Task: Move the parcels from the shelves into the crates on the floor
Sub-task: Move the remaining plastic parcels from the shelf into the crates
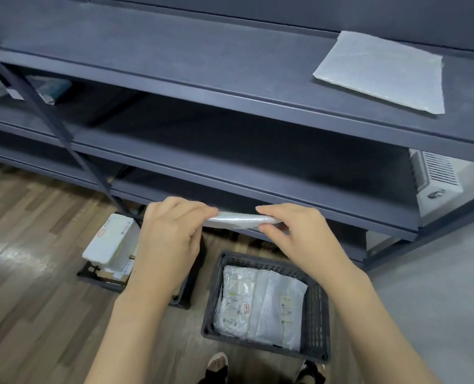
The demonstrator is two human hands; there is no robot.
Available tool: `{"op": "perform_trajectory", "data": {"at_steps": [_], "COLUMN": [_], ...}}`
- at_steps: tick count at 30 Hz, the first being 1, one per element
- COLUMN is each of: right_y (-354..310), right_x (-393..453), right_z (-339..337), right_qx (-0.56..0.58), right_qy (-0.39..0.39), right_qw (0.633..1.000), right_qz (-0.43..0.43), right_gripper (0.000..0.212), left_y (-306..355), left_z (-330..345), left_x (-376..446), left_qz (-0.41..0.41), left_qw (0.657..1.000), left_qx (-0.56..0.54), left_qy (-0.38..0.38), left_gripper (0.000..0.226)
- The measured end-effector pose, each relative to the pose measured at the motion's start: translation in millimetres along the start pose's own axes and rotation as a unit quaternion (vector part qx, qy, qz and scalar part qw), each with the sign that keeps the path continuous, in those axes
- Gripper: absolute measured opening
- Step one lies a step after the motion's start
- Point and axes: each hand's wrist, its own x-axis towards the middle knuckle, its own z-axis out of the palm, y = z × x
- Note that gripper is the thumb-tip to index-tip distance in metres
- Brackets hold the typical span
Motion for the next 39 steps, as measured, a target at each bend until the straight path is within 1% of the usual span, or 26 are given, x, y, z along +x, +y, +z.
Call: {"op": "perform_trajectory", "data": {"at_steps": [2,3,5,6,7,9,12,14,16,17,18,19,20,22,24,26,28,30,31,33,36,37,39], "right_y": [2,4,8,9,11,13,13,11,9,8,7,6,4,2,2,2,1,0,0,-1,-2,-4,-8], "right_x": [-3,-4,-7,-8,-9,-11,-13,-15,-17,-18,-19,-21,-22,-24,-26,-29,-31,-31,-32,-32,-32,-32,-31], "right_z": [7,9,12,13,14,15,15,14,15,15,15,15,16,16,16,14,10,7,6,3,-4,-6,-9], "right_qx": [-0.023,-0.038,-0.058,-0.061,-0.061,-0.059,-0.063,-0.061,-0.063,-0.062,-0.056,-0.046,-0.032,-0.006,0.001,-0.009,-0.006,-0.007,-0.009,-0.002,-0.002,-0.010,-0.027], "right_qy": [0.002,0.008,0.024,0.031,0.036,0.040,0.048,0.050,0.054,0.059,0.065,0.070,0.073,0.070,0.068,0.061,0.043,0.048,0.055,0.059,0.041,0.036,0.042], "right_qw": [0.999,0.998,0.997,0.996,0.996,0.996,0.995,0.995,0.994,0.993,0.993,0.993,0.993,0.994,0.994,0.996,0.998,0.998,0.997,0.997,0.998,0.997,0.995], "right_qz": [-0.029,-0.039,-0.049,-0.051,-0.051,-0.050,-0.056,-0.063,-0.073,-0.080,-0.086,-0.089,-0.091,-0.088,-0.081,-0.070,-0.046,-0.050,-0.056,-0.057,-0.054,-0.061,-0.081], "right_gripper": [0.015,0.013,0.014,0.014,0.014,0.015,0.011,0.010,0.011,0.013,0.017,0.022,0.026,0.027,0.022,0.027,0.034,0.035,0.035,0.036,0.039,0.040,0.040], "left_y": [-2,-3,0,2,4,6,7,5,1,0,-1,-1,-1,-1,3,9,14,19,21,24,26,27,28], "left_z": [2,3,2,-1,-4,-11,-22,-23,-23,-23,-23,-23,-24,-24,-27,-32,-35,-37,-38,-41,-48,-51,-58], "left_x": [-5,-7,-8,-8,-8,-8,-7,-8,-10,-11,-13,-14,-15,-17,-14,-10,-7,-5,-5,-3,0,1,2], "left_qz": [-0.019,-0.038,-0.119,-0.173,-0.225,-0.297,-0.381,-0.415,-0.452,-0.474,-0.491,-0.496,-0.494,-0.495,-0.499,-0.490,-0.463,-0.441,-0.428,-0.395,-0.349,-0.339,-0.308], "left_qw": [0.999,0.998,0.985,0.972,0.955,0.924,0.865,0.836,0.814,0.800,0.789,0.786,0.790,0.802,0.806,0.813,0.827,0.833,0.838,0.859,0.886,0.895,0.925], "left_qx": [-0.009,-0.016,-0.045,-0.065,-0.083,-0.104,-0.152,-0.143,-0.148,-0.173,-0.198,-0.210,-0.214,-0.234,-0.267,-0.290,-0.306,-0.332,-0.336,-0.324,-0.305,-0.291,-0.223], "left_qy": [-0.028,-0.051,-0.113,-0.145,-0.173,-0.217,-0.288,-0.330,-0.333,-0.324,-0.312,-0.303,-0.292,-0.240,-0.173,-0.121,-0.084,-0.048,-0.036,-0.031,-0.022,-0.016,-0.001], "left_gripper": [0.026,0.024,0.022,0.027,0.037,0.052,0.058,0.053,0.048,0.045,0.038,0.030,0.023,0.033,0.042,0.047,0.052,0.055,0.055,0.047,0.034,0.032,0.027]}}
